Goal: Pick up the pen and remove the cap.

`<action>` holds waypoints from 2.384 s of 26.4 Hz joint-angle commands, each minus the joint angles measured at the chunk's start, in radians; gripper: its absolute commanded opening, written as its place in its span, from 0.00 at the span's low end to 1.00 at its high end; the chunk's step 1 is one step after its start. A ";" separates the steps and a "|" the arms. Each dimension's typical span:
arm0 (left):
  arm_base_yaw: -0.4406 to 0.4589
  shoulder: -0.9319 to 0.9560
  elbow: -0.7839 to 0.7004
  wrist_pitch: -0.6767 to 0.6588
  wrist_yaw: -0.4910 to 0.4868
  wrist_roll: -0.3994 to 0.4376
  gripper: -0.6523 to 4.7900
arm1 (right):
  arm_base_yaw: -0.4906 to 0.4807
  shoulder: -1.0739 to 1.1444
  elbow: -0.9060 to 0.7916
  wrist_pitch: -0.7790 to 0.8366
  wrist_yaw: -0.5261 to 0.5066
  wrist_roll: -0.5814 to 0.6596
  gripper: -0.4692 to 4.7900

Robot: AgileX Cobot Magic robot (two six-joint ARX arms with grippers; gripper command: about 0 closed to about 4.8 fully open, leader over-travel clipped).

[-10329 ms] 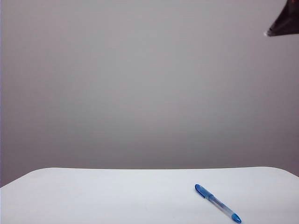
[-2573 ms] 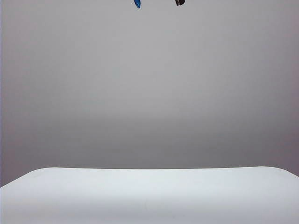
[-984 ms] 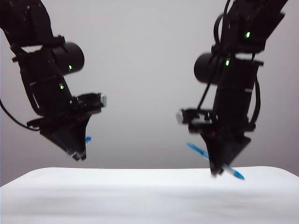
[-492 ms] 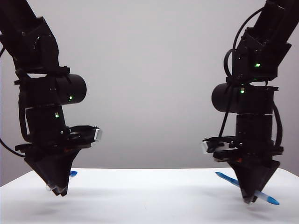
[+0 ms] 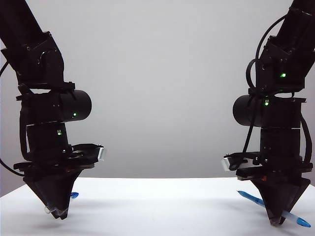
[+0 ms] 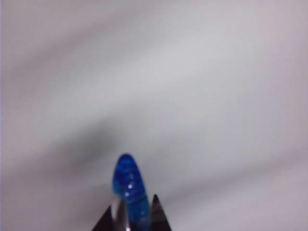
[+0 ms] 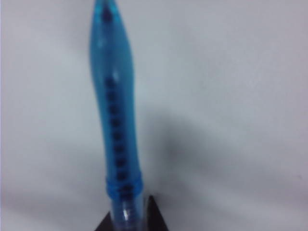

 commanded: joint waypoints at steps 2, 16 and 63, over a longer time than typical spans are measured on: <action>0.001 -0.004 0.003 0.013 -0.001 0.006 0.31 | 0.001 0.032 -0.017 0.012 -0.002 0.002 0.33; 0.000 -0.007 0.033 -0.048 0.065 -0.002 0.81 | 0.002 0.018 -0.002 0.013 -0.014 0.012 0.56; 0.039 -1.078 -0.057 -0.190 -0.284 0.002 0.79 | -0.026 -1.139 -0.174 0.273 -0.068 0.213 0.13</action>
